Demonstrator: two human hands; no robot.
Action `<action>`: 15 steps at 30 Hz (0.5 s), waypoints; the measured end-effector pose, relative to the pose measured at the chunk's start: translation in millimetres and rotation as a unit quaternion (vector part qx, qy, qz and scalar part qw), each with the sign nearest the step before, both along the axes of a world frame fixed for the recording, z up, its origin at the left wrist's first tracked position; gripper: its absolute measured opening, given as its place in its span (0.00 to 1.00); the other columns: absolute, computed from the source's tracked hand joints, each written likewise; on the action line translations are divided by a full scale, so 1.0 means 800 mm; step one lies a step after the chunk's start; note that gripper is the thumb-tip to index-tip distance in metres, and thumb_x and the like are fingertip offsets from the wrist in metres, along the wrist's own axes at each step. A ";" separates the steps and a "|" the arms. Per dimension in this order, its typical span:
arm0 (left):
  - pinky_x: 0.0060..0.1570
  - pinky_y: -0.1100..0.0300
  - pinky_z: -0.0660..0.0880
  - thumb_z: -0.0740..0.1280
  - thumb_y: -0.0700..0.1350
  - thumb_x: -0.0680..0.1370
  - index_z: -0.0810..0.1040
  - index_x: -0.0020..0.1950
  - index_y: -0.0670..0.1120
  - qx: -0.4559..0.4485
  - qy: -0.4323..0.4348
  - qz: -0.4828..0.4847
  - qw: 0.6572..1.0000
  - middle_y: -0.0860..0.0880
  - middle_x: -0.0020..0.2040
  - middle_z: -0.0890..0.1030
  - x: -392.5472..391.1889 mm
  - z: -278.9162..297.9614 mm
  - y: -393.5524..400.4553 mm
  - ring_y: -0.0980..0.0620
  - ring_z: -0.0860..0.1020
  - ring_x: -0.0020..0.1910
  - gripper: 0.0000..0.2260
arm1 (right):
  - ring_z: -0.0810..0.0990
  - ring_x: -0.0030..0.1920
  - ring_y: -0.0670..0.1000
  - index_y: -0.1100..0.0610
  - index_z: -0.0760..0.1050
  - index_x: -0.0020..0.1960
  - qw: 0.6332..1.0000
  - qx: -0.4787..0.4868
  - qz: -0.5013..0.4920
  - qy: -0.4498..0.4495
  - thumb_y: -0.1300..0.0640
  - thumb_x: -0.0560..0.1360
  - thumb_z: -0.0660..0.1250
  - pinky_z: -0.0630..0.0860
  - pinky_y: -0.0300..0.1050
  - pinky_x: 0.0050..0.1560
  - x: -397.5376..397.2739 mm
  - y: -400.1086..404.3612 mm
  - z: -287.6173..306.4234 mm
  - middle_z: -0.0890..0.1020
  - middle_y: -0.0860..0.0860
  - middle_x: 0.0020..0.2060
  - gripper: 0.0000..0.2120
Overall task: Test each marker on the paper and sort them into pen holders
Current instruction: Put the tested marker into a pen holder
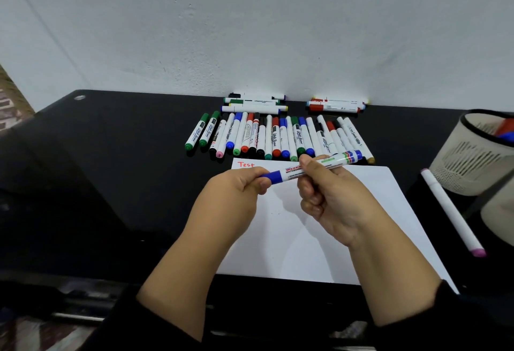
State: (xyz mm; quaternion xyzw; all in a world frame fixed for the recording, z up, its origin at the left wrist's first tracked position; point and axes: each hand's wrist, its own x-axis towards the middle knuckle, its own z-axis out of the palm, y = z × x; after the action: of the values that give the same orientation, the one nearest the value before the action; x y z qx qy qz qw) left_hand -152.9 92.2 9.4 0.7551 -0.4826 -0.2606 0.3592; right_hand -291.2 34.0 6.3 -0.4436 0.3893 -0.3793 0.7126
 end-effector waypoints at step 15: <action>0.36 0.71 0.64 0.63 0.49 0.78 0.76 0.61 0.55 -0.015 -0.109 -0.051 0.993 0.63 0.42 0.73 0.016 -0.001 0.005 0.62 0.71 0.39 0.11 | 0.62 0.53 0.44 0.47 0.80 0.55 0.787 -0.435 -0.013 0.437 0.52 0.72 0.71 0.58 0.28 0.49 -0.053 -0.020 0.001 0.73 0.40 0.48 0.11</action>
State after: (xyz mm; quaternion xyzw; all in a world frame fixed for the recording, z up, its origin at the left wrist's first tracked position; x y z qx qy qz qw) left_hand -140.0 96.0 8.5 0.7479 -0.5604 -0.1878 0.3023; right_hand -333.7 17.9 7.0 -0.8201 0.4586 -0.2828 0.1927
